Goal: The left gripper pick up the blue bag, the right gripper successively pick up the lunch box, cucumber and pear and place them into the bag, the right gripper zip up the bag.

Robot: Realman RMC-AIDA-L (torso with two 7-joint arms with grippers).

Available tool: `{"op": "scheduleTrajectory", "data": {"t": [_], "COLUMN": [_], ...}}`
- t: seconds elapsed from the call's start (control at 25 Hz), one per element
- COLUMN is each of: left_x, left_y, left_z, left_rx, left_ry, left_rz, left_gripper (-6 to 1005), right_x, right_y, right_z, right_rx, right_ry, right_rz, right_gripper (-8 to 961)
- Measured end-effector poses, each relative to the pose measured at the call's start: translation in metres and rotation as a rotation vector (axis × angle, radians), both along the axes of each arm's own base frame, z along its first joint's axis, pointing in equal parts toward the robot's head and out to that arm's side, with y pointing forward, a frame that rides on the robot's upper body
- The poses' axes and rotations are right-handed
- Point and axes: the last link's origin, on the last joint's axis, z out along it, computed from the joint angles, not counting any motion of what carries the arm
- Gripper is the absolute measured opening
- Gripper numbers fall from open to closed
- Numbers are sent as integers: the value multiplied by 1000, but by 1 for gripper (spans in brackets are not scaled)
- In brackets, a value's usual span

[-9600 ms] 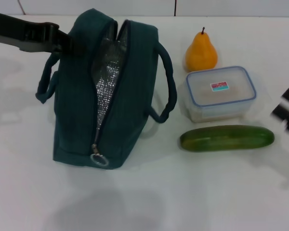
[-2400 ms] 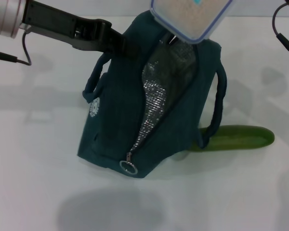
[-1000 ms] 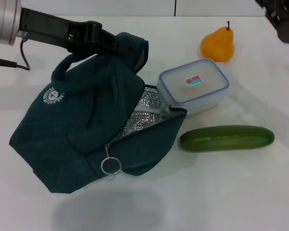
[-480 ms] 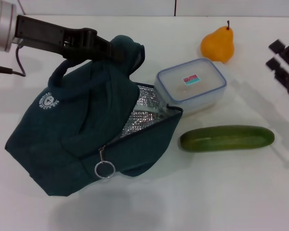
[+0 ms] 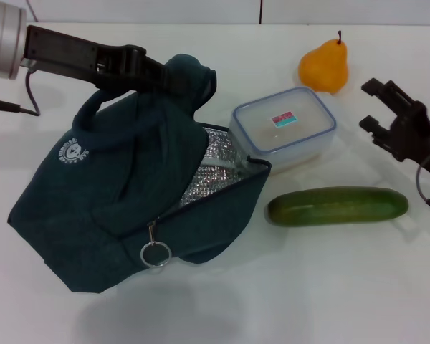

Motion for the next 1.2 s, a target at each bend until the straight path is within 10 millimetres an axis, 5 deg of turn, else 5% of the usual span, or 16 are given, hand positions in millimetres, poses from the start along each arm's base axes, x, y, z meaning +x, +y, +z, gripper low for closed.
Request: {"op": "scheduleTrajectory", "data": {"t": [0.52, 1.2], "left_x": [2, 4], "left_y": [0, 1], "left_z": [-2, -4], "left_rx": [-3, -5], "left_ry": [0, 10], "left_rz": [-11, -41], "left_gripper": [47, 47], "right_x": [-21, -39], "right_y": [24, 48], "right_z": [-22, -25], "right_rx": [-136, -139], "right_ry": [-53, -113], "right_rz": [-36, -31], "right_gripper": [884, 885]}}
